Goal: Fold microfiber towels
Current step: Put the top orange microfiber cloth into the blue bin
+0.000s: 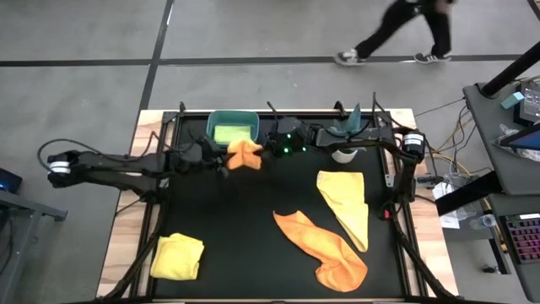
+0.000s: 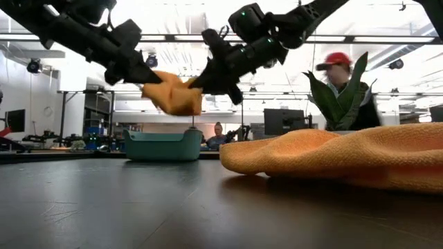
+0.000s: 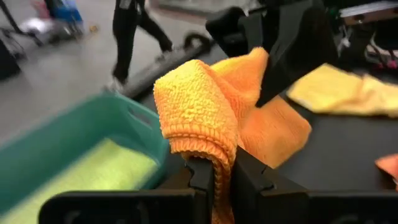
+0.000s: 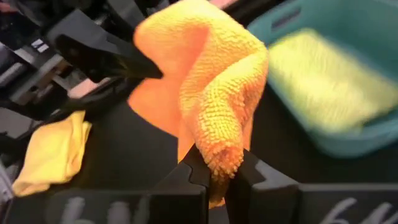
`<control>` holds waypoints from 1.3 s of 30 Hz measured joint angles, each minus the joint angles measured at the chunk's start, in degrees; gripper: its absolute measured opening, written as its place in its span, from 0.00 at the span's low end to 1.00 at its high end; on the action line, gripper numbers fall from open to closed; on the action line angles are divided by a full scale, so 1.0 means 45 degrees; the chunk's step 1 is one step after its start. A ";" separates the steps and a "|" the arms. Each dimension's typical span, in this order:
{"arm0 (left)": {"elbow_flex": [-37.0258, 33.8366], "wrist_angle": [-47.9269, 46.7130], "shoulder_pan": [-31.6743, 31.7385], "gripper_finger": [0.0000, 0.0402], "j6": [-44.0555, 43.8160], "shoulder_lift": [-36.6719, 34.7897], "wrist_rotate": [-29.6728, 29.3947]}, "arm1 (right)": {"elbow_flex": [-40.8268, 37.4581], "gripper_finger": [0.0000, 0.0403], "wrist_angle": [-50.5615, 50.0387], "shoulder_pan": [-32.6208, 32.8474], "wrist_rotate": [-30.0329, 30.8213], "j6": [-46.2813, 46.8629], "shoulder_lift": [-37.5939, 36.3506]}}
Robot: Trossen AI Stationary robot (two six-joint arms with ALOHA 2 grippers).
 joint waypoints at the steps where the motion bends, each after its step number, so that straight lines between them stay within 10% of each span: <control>1: 0.0042 0.0062 0.0224 0.04 0.0166 -0.0142 -0.0003 | 0.0317 0.03 -0.0176 -0.0088 0.0009 -0.0147 0.0015; 28: 0.2717 -0.2490 0.3678 0.01 0.2075 0.1277 0.0390 | 0.2072 0.03 -0.0198 -0.1713 -0.0002 -0.1289 0.1069; 39: 0.2788 -0.3860 0.6013 0.01 0.1847 0.1432 0.2095 | 0.6107 0.03 -0.3247 -0.2094 -0.0097 -0.1817 0.3841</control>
